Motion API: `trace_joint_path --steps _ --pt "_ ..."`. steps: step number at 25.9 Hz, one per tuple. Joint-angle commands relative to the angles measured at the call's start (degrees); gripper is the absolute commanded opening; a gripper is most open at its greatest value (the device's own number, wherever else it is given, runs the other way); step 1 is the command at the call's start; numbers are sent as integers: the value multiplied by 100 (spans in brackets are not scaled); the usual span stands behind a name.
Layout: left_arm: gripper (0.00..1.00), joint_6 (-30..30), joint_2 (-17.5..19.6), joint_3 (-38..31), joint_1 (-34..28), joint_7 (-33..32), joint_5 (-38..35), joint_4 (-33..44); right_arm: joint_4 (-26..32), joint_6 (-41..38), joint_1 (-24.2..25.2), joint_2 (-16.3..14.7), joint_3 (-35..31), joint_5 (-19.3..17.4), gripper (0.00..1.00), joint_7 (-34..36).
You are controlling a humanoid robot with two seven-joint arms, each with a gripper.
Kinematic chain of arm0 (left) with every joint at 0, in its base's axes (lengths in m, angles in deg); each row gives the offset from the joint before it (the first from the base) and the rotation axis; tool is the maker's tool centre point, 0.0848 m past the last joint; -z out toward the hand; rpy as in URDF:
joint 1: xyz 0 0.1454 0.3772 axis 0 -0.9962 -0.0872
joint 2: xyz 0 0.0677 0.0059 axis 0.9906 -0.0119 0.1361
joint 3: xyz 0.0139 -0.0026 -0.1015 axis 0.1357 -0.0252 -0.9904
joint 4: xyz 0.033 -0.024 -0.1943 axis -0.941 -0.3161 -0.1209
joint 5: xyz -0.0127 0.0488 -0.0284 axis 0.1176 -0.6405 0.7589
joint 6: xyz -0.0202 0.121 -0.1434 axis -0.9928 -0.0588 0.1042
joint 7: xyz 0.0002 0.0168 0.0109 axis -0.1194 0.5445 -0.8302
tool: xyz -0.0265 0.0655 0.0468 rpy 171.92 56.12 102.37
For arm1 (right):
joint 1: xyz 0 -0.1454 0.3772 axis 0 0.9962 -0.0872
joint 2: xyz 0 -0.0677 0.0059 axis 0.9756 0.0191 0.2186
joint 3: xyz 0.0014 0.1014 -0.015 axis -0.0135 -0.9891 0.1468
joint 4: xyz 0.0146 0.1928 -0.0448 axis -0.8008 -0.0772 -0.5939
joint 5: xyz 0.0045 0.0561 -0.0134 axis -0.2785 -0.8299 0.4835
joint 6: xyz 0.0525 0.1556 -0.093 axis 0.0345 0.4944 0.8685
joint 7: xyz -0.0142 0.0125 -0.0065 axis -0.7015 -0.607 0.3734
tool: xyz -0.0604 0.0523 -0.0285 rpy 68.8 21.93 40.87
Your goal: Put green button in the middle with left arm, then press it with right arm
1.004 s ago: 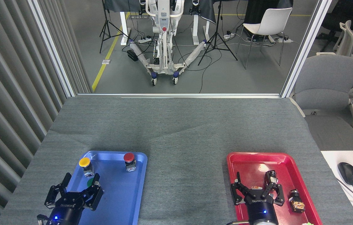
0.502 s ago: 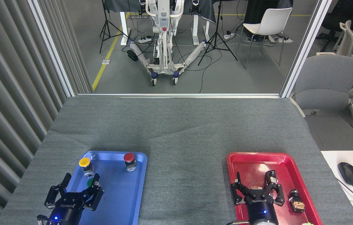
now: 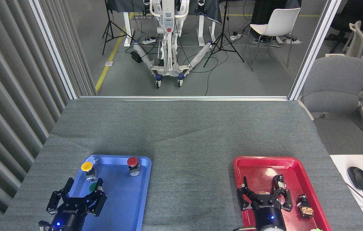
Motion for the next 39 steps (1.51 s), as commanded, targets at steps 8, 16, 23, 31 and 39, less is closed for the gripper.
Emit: trace_joint_path --steps 8,16,23,31,39 --pt "99 -4 -9 4 1 -1 8 9 -2 2 -8 0 0 0 100 23" --pt "99 -4 -9 4 -8 16 -1 9 -2 2 -8 0 0 0 100 23" --pt "99 5 -9 4 -8 16 -1 9 -11 2 -8 0 0 9 100 23" --pt "99 154 8 -5 -87 78 -19 1 -11 2 -16 0 9 9 100 23" --pt "99 154 35 4 -87 86 -107 -412 -11 -7 -16 0 0 0 100 23"
